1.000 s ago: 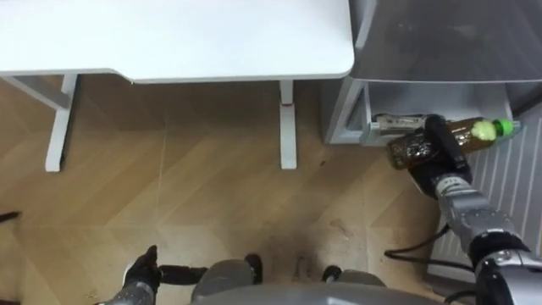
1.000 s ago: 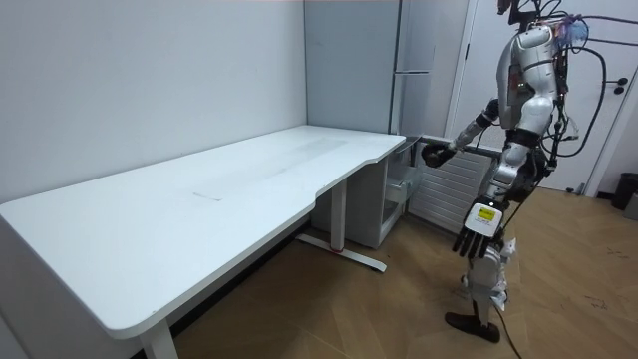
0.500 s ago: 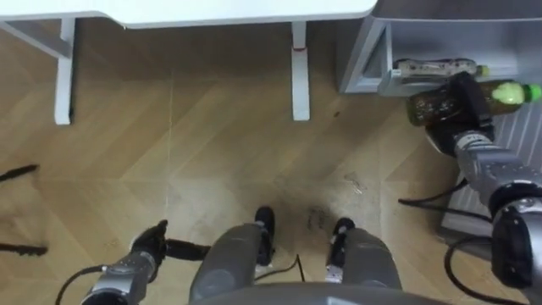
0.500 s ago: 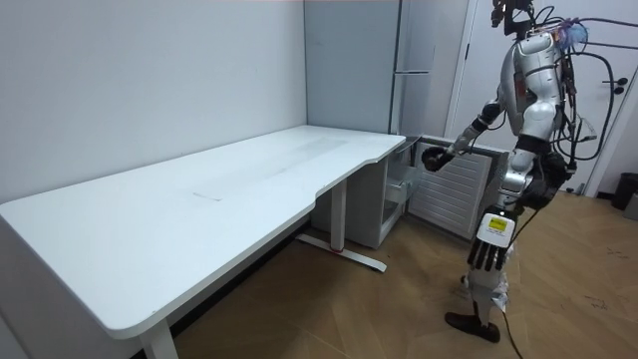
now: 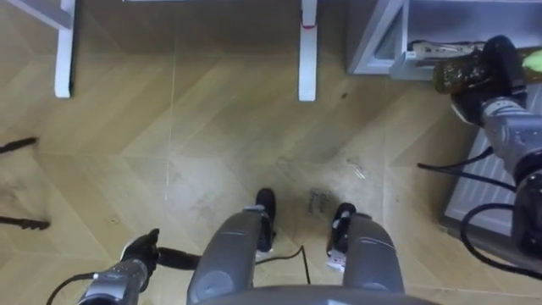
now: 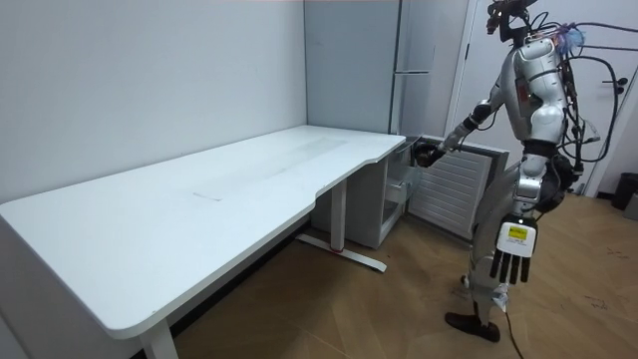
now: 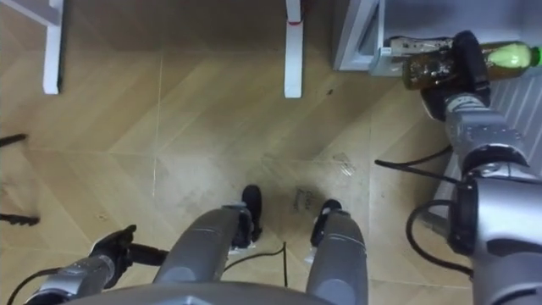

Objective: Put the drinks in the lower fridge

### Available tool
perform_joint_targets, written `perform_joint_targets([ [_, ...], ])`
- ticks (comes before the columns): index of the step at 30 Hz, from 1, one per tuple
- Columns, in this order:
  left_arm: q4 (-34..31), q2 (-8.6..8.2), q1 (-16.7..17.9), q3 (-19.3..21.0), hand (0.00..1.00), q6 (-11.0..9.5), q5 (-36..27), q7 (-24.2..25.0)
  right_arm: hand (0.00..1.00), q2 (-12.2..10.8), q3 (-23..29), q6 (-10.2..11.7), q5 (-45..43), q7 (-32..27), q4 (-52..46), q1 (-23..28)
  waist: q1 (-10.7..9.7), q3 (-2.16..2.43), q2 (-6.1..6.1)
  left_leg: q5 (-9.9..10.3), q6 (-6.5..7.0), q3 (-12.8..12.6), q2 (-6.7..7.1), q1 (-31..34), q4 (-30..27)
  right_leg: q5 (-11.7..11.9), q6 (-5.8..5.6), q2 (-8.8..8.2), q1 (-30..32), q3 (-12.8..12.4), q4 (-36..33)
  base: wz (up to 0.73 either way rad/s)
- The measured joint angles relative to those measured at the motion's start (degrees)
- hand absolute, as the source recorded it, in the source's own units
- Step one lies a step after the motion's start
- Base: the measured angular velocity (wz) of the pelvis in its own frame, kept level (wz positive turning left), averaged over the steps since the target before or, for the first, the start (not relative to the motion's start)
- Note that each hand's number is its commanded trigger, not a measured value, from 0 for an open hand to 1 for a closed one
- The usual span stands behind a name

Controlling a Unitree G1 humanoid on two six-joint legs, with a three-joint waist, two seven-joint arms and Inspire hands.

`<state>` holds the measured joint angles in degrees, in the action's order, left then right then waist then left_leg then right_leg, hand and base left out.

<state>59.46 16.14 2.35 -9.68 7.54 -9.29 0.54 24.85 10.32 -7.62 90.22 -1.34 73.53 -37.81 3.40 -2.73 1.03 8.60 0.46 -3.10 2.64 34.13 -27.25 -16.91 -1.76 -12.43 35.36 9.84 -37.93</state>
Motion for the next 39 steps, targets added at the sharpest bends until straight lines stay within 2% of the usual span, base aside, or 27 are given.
perform_joint_targets([
  [5,1.4,0.75,0.0,0.0,0.00,0.0,0.5,0.1,1.00,1.8,-0.3,0.0,0.6,-2.3,0.0,-3.0,0.3,0.06,0.22,0.0,0.00,0.2,-0.30,0.5,-0.6,0.0,0.15,0.21,-0.1,0.5,-0.1,0.05],
  [7,2.4,0.80,0.1,0.0,0.00,0.3,0.6,0.1,1.00,1.8,-0.2,0.1,1.3,-3.2,0.0,-3.0,0.4,0.13,0.10,0.0,0.00,0.2,-0.41,0.5,-0.6,0.3,0.16,0.35,-0.1,0.5,0.1,0.00],
  [11,2.4,0.78,0.7,0.0,0.00,1.4,1.3,0.1,1.00,2.0,-0.1,0.4,1.8,-4.8,-0.1,-3.5,0.3,0.47,-0.46,0.0,0.00,0.2,-0.55,0.5,-0.7,0.4,0.27,0.35,-0.2,0.9,0.1,0.00],
  [12,2.4,0.78,0.7,0.0,0.00,1.4,1.3,0.1,0.13,2.0,-0.1,0.5,1.8,-5.1,-0.1,-3.6,0.3,0.65,-0.75,0.0,-0.01,0.2,-0.60,0.5,-0.7,0.4,0.31,0.35,-0.3,0.9,0.1,0.00],
  [13,2.4,0.78,0.7,0.0,0.00,1.4,1.3,0.1,0.00,2.0,-0.1,0.5,1.7,-5.3,0.0,-3.8,0.3,0.84,-1.06,0.0,-0.01,0.1,-0.65,0.5,-0.8,0.4,0.33,0.36,-0.3,1.0,0.0,0.00],
  [15,2.4,0.78,0.7,0.0,0.00,1.5,1.3,0.0,0.00,2.1,-0.1,0.6,1.8,-5.6,-0.1,-3.9,0.4,1.15,-1.59,0.0,-0.01,0.1,-0.70,0.5,-0.9,0.4,0.36,0.37,-0.3,1.0,-0.1,0.00],
  [17,2.3,0.78,0.8,0.0,0.00,1.6,1.4,0.0,0.00,2.1,-0.1,0.6,1.8,-5.7,0.0,-3.9,0.4,1.24,-2.01,0.0,-0.01,0.0,-0.77,0.5,-0.9,0.4,0.42,0.37,-0.3,1.0,-0.2,0.00],
  [26,2.1,0.78,1.4,-1.0,0.00,1.9,1.5,0.0,0.00,2.5,0.1,1.5,2.0,-6.3,0.0,-4.4,0.1,1.04,-2.59,0.0,-0.13,0.0,-0.96,0.4,-1.0,-0.1,0.96,0.29,-0.2,1.3,-0.8,0.00],
  [39,1.6,0.78,1.4,-2.5,0.00,1.9,1.5,0.2,0.00,2.6,0.0,2.2,2.0,-6.8,-0.1,-5.2,-0.1,0.91,-2.77,0.0,-0.16,-0.1,-0.95,0.7,-0.9,-0.2,0.90,0.24,0.0,1.4,-0.7,0.00],
])
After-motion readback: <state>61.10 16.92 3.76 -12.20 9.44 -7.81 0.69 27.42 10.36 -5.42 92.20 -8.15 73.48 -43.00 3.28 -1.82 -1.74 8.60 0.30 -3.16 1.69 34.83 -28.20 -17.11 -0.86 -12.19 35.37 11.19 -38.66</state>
